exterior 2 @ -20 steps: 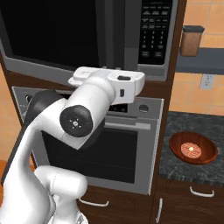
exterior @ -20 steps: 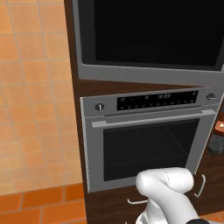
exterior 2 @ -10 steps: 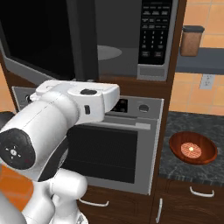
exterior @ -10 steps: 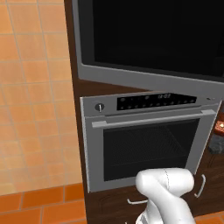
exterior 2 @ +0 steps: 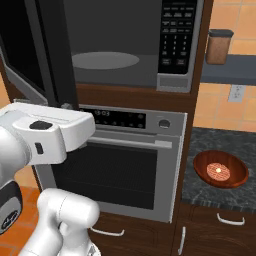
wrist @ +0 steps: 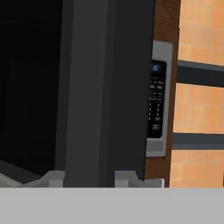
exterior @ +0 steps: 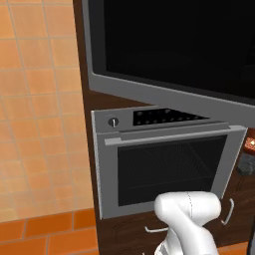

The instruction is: Open the microwave, place the bowl with waffle inside the microwave, then close the microwave door and turn it on.

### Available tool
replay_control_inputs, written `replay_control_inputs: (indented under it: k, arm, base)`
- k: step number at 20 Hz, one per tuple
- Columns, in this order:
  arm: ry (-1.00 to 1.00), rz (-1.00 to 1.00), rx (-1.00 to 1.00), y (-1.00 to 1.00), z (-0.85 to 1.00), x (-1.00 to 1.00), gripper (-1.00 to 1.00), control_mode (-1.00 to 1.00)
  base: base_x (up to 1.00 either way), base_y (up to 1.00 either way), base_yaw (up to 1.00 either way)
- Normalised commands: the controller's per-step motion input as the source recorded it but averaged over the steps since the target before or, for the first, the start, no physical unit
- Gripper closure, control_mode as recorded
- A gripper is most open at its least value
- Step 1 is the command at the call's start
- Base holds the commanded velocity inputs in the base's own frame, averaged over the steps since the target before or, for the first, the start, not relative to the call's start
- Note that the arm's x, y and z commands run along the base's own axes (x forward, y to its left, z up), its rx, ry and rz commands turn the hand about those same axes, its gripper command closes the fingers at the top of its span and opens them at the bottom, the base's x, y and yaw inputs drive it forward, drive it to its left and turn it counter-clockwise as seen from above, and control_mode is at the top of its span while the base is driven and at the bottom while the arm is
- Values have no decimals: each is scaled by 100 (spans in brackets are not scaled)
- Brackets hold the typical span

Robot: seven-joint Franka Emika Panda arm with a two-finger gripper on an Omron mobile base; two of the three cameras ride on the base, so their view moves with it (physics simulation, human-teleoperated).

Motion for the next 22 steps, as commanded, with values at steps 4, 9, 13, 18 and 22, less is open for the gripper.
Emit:
replay_control_inputs:
  k: [4, 9, 13, 18, 22]
  arm:
    - [0, 0, -2, 7, 0, -2, 100, -100]
    - [0, 0, 0, 0, 0, 0, -100, -100]
    - [0, 0, 0, 0, 0, 0, -100, -100]
    - [0, 0, 0, 0, 0, 0, -100, -100]
    - [-1, 0, 0, -6, 0, -25, -100, -100]
  base:
    - [0, 0, 0]
    - [0, 0, 0]
    - [0, 0, 0]
    - [0, 0, 0]
    - [0, 0, 0]
